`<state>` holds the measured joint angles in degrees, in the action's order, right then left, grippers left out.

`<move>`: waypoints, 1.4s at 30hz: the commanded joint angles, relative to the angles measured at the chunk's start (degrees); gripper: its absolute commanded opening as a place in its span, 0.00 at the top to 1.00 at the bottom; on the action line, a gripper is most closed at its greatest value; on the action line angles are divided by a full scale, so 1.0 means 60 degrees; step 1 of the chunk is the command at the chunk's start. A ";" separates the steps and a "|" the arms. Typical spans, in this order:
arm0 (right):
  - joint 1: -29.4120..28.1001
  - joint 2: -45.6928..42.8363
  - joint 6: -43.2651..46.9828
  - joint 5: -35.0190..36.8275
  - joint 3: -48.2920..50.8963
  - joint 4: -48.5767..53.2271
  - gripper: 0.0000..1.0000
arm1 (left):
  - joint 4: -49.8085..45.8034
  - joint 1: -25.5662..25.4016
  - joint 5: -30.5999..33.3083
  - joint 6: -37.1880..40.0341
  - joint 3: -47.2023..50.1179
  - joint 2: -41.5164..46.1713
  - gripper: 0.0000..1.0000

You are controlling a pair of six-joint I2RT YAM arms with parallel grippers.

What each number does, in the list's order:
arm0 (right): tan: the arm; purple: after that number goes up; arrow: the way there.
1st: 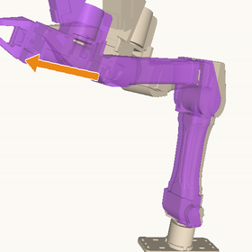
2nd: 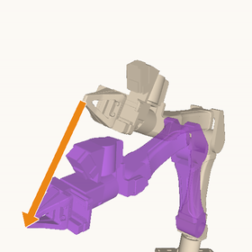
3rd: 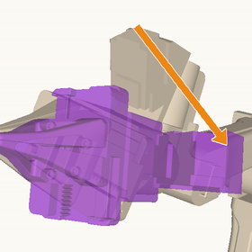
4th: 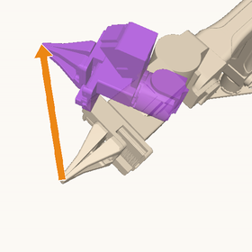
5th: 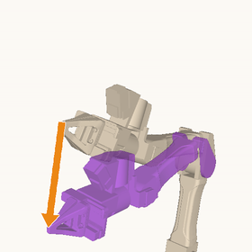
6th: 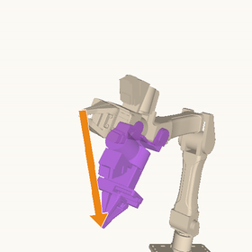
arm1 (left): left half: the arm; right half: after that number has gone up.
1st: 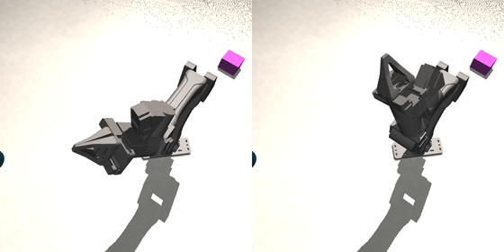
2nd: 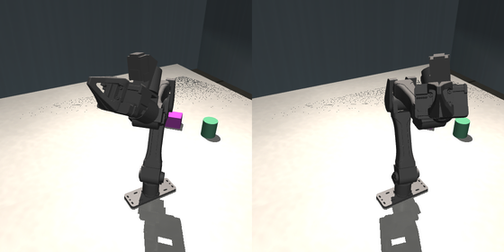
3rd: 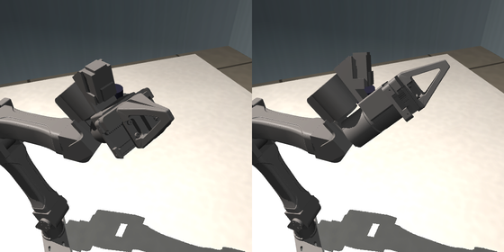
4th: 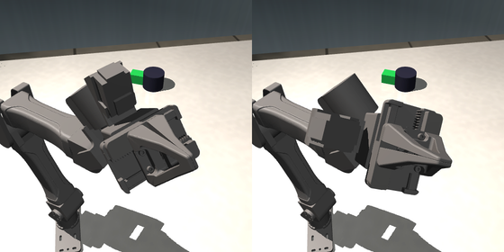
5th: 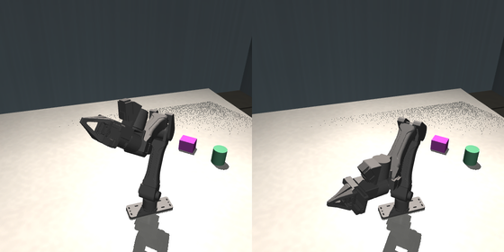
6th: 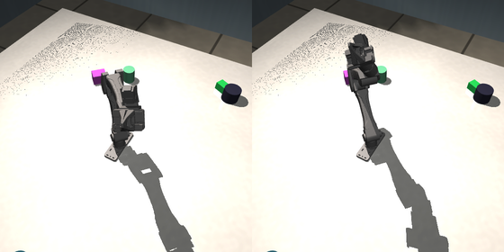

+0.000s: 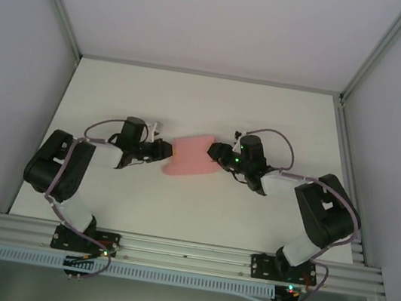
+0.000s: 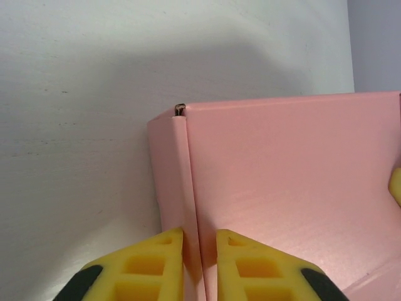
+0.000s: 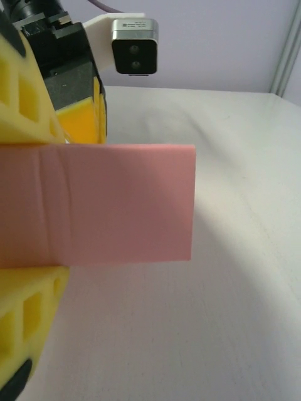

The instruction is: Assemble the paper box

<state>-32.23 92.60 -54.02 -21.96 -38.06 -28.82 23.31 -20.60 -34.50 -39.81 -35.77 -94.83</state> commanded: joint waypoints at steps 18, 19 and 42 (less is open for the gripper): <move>0.1557 -0.2098 -0.0776 -0.1663 -0.1571 0.6105 0.70 | -0.2073 -0.4415 0.6354 0.8569 -0.0450 0.5330 0.00; 0.1748 -0.2049 -0.0901 -0.2045 -0.1638 0.6352 0.71 | -0.2218 -0.4798 0.6742 0.8897 -0.0536 0.5320 0.00; 0.2691 -0.0416 0.0447 -0.4609 -0.4267 1.2194 0.76 | -0.2386 -0.7540 1.1760 1.1318 -0.1558 0.1889 0.02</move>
<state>-16.01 89.78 -53.52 -46.13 -61.76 39.31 7.31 -65.80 32.97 27.29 -43.81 -82.56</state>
